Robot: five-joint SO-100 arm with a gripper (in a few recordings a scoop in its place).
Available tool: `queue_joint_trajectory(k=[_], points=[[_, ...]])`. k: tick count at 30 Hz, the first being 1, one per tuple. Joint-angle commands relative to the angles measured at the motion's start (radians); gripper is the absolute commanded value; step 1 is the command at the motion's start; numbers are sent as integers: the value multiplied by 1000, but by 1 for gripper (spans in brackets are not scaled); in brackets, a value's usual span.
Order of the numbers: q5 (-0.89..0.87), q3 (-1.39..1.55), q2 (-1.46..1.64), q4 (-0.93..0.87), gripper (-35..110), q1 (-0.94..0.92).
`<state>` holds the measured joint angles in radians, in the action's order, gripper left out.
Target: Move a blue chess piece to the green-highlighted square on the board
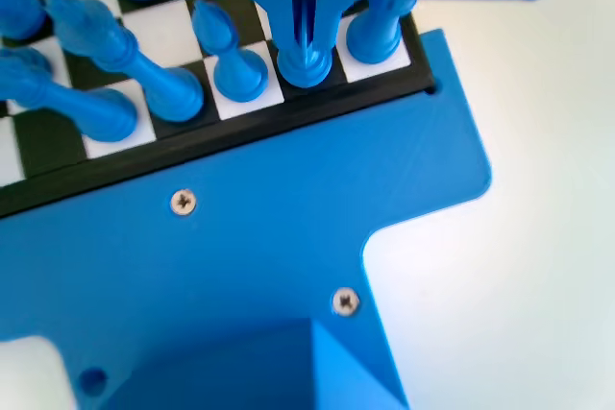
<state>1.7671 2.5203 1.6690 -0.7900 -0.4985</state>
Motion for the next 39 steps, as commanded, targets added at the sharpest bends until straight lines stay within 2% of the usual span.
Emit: queue_joint_trajectory(k=[1, 24, 39], points=[[2, -57, 29, -72, 1, 5], [-124, -299, 118, -330, 1, 94], [-230, -324, 34, -222, 1, 241]])
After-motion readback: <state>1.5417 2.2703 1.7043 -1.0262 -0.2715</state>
